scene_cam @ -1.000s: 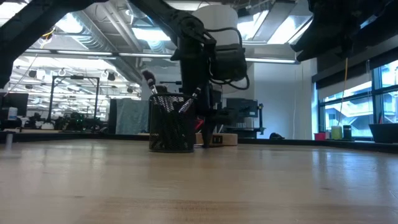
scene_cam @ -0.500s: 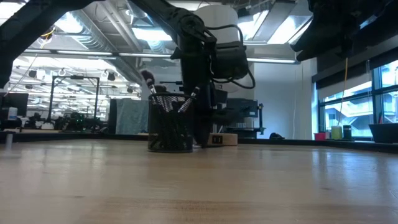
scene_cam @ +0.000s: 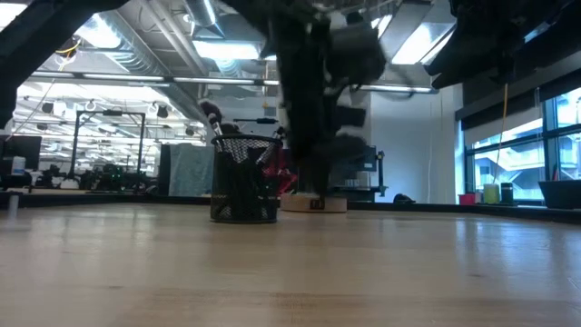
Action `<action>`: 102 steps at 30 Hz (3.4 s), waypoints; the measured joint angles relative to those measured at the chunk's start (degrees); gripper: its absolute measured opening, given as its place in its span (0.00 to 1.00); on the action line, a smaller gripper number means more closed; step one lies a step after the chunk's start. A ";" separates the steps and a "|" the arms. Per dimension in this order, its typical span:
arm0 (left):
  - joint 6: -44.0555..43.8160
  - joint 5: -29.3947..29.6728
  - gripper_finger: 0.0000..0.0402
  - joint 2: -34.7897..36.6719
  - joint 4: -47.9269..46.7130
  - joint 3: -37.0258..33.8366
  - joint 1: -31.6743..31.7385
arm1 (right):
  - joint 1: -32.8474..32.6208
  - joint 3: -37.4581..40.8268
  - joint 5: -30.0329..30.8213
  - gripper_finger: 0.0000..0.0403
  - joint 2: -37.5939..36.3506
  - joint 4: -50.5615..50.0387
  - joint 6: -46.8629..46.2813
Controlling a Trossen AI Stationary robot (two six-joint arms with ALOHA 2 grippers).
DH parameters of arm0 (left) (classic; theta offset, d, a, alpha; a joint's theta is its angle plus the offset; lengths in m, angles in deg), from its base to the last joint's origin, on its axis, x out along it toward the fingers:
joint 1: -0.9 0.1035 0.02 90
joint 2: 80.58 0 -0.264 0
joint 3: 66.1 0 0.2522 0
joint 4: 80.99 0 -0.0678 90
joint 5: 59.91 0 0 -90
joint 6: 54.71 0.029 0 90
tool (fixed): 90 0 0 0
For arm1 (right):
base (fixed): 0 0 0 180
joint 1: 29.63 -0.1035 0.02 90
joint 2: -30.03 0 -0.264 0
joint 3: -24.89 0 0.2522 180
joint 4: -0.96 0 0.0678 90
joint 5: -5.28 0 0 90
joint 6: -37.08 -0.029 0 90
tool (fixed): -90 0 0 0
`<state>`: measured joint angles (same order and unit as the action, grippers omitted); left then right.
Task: Put items in baskets/containers
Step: Put the eyeshadow brush into the holder
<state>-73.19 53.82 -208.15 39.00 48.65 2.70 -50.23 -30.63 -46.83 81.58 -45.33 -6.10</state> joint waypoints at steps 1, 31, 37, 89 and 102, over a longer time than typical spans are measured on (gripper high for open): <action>2.02 0.56 0.05 0.00 -0.82 1.64 -0.63 | 0.01 0.00 0.03 0.42 0.00 0.00 0.02; 34.41 33.95 0.05 2.84 -43.77 20.29 -16.07 | 0.02 0.00 1.56 0.42 0.00 0.61 0.07; 39.08 24.70 0.04 3.08 -43.08 20.91 -16.54 | 0.02 -0.01 1.57 0.42 0.00 0.57 0.11; 68.29 36.92 0.04 8.66 -43.74 7.01 -19.09 | 0.00 -0.02 1.10 0.42 0.04 0.92 1.25; 69.74 35.15 0.04 9.03 -43.77 0.22 -20.47 | 0.00 -0.02 1.43 0.42 0.04 0.92 1.21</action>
<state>-3.44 88.97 -199.12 -4.77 48.87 -17.77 -50.23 -30.65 -45.41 81.62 -44.42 -4.89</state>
